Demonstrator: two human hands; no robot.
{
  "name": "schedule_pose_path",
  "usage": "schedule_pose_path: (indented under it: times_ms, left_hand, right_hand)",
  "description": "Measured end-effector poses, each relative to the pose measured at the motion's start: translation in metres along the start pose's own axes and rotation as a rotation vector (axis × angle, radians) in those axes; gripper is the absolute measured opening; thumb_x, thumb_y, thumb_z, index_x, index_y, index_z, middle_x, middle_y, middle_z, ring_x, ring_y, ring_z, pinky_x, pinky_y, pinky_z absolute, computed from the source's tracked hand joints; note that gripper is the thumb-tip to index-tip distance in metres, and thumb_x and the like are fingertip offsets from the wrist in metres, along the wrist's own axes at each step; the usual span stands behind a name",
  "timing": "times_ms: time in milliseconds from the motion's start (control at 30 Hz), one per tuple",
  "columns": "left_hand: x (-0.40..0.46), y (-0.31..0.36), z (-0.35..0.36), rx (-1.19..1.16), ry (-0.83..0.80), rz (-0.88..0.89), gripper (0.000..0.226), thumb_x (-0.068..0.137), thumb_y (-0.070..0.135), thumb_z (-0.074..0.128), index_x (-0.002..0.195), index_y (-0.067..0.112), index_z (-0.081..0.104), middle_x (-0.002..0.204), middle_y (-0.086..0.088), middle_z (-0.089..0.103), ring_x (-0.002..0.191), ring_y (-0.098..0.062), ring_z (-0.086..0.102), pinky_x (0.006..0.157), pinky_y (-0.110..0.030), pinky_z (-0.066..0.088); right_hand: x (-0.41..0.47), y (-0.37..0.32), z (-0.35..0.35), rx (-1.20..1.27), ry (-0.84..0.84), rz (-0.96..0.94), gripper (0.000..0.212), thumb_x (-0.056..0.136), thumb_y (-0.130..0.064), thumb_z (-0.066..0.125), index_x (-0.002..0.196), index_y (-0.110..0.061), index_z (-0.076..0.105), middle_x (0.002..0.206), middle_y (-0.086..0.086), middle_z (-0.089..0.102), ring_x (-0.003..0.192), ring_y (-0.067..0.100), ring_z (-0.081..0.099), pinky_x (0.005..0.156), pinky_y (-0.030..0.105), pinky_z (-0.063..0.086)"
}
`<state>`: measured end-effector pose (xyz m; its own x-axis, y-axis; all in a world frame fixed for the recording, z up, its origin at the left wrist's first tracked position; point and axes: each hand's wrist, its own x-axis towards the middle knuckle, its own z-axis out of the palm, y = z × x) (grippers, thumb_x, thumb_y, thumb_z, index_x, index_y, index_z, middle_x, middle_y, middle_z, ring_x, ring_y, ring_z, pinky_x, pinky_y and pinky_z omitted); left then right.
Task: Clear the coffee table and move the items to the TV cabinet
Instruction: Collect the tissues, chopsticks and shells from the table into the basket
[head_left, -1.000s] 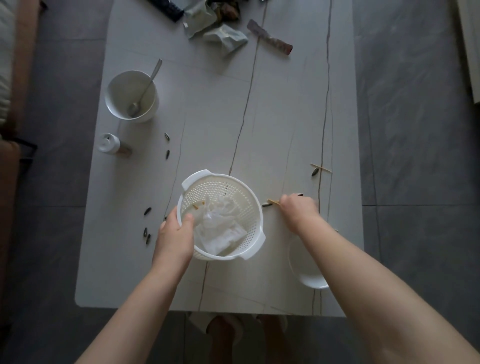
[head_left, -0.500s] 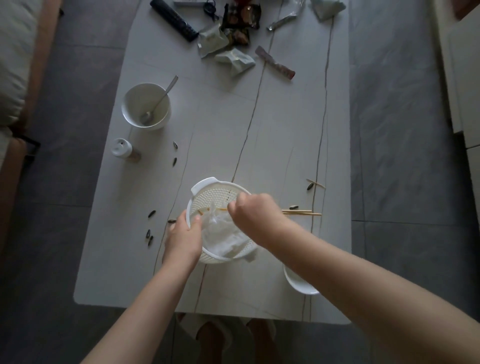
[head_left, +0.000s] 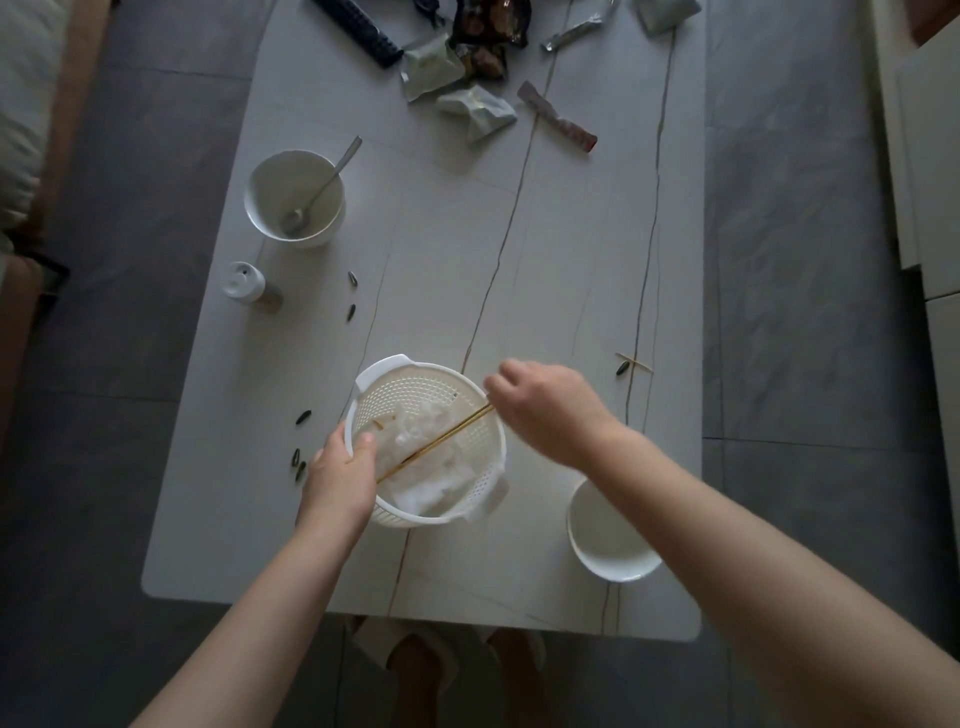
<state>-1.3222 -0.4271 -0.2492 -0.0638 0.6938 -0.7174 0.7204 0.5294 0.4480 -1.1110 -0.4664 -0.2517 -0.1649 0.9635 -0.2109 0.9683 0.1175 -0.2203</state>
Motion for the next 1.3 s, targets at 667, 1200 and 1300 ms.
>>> schedule_pose_path:
  times_ms: [667, 1200, 1300]
  left_hand:
    - [0.024, -0.002, 0.029, -0.132, -0.005, 0.049, 0.036, 0.095, 0.041, 0.039, 0.126, 0.026, 0.05, 0.118, -0.009, 0.058, 0.111, -0.031, 0.056, 0.097, -0.053, 0.046]
    - [0.008, 0.007, 0.03, -0.157, -0.014, 0.024, 0.036, 0.097, 0.038, 0.037, 0.13, 0.028, 0.046, 0.121, -0.006, 0.056, 0.109, -0.029, 0.056, 0.095, -0.052, 0.048]
    - [0.004, 0.008, 0.028, -0.16, -0.009, 0.006, 0.036, 0.097, 0.037, 0.038, 0.129, 0.025, 0.047, 0.121, -0.009, 0.056, 0.108, -0.031, 0.057, 0.094, -0.052, 0.048]
  right_hand:
    - [-0.022, 0.149, 0.099, 0.184, -0.102, 0.998, 0.02, 0.093, -0.009, 0.045, 0.111, -0.008, 0.052, 0.115, 0.016, 0.054, 0.102, 0.034, 0.055, 0.077, 0.036, 0.043]
    - [-0.008, 0.025, 0.032, 0.775, 0.298, 0.468, 0.011, 0.08, -0.008, 0.062, 0.088, -0.014, 0.067, 0.08, -0.001, 0.06, 0.067, 0.009, 0.051, 0.065, 0.018, 0.042]
    - [-0.006, -0.013, 0.033, 0.711, 0.097, 0.29, 0.016, 0.085, -0.015, 0.064, 0.099, -0.016, 0.071, 0.093, 0.0, 0.064, 0.071, 0.008, 0.052, 0.071, 0.025, 0.047]
